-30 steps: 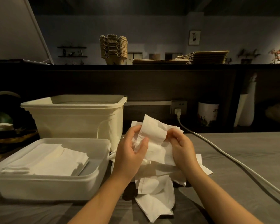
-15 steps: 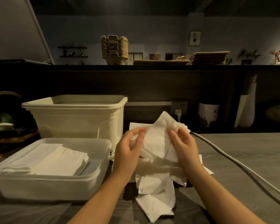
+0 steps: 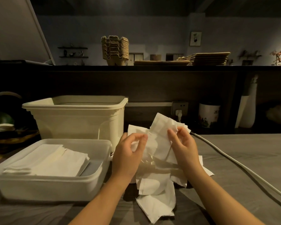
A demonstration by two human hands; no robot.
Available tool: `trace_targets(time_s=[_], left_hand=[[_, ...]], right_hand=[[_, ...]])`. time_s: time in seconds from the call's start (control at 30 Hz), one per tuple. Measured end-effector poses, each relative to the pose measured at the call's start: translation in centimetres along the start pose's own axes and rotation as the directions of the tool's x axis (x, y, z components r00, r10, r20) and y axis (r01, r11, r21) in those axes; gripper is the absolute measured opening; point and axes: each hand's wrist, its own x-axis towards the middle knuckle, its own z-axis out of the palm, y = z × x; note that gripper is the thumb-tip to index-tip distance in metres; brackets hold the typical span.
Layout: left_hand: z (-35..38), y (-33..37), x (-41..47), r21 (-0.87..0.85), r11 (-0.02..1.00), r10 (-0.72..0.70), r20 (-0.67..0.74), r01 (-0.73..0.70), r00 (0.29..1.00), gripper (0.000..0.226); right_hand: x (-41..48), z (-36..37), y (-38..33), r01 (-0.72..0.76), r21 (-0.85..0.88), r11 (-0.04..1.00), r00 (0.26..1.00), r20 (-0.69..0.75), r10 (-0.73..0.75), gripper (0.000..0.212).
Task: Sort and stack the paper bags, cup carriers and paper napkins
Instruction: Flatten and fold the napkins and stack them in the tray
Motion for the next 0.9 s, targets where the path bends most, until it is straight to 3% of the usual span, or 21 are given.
trace_targets(time_s=[0.17, 0.27, 0.4, 0.5, 0.63, 0.73, 0.9], left_hand=[[0.59, -0.81, 0.11, 0.062, 0.994, 0.088, 0.026, -0.090, 0.996, 0.039], [0.67, -0.89, 0.12, 0.031, 0.991, 0.132, 0.037, -0.133, 0.991, 0.031], [0.59, -1.23, 0.31, 0.054, 0.961, 0.273, -0.024, -0.271, 0.962, 0.015], [0.60, -1.09, 0.25, 0.009, 0.966, 0.260, -0.010, -0.260, 0.966, 0.008], [0.67, -0.89, 0.01, -0.030, 0.973, 0.230, 0.086, -0.228, 0.969, 0.017], [0.82, -1.13, 0.13, 0.064, 0.984, 0.158, 0.115, -0.166, 0.981, 0.005], [0.72, -0.67, -0.01, 0.071, 0.987, 0.134, 0.141, -0.145, 0.981, 0.011]], right_hand=[[0.10, -0.06, 0.19, 0.035, -0.037, 0.999, 0.999, 0.014, -0.035, 0.008], [-0.15, 0.13, 0.03, -0.006, -0.008, 1.000, 0.996, 0.090, 0.007, 0.023], [-0.15, 0.20, 0.15, -0.011, 0.038, 0.999, 0.993, 0.116, 0.006, 0.020], [0.07, 0.17, 0.45, 0.005, -0.004, 1.000, 0.997, 0.079, -0.005, 0.019], [-0.08, 0.16, 0.33, 0.011, 0.002, 1.000, 0.996, 0.093, -0.011, 0.048], [-0.24, 0.16, 0.18, 0.006, -0.001, 1.000, 0.995, 0.100, -0.006, 0.033], [-0.37, 0.19, -0.07, -0.007, 0.054, 0.999, 0.997, 0.080, 0.003, 0.015]])
